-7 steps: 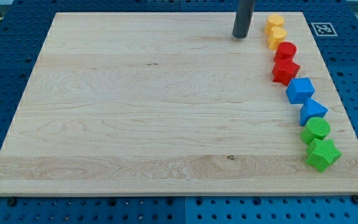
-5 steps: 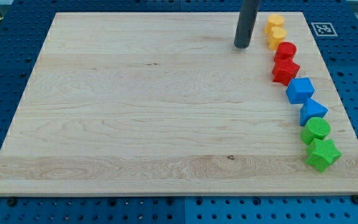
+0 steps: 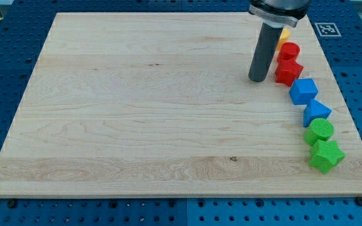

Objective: Push the red star in between the red circle and blue cube

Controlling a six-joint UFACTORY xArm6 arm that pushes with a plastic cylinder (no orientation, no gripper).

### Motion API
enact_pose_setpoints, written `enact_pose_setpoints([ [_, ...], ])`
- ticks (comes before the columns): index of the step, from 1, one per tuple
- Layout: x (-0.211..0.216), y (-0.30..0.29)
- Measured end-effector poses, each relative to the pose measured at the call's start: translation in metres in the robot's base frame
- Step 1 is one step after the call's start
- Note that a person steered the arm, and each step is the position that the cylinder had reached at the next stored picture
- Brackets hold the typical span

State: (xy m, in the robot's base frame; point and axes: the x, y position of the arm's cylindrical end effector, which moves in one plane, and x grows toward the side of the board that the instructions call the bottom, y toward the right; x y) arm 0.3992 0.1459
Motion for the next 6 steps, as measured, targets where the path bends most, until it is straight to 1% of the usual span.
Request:
enact_pose_setpoints([
  [4,0.000,0.036],
  [6,0.000,0.036],
])
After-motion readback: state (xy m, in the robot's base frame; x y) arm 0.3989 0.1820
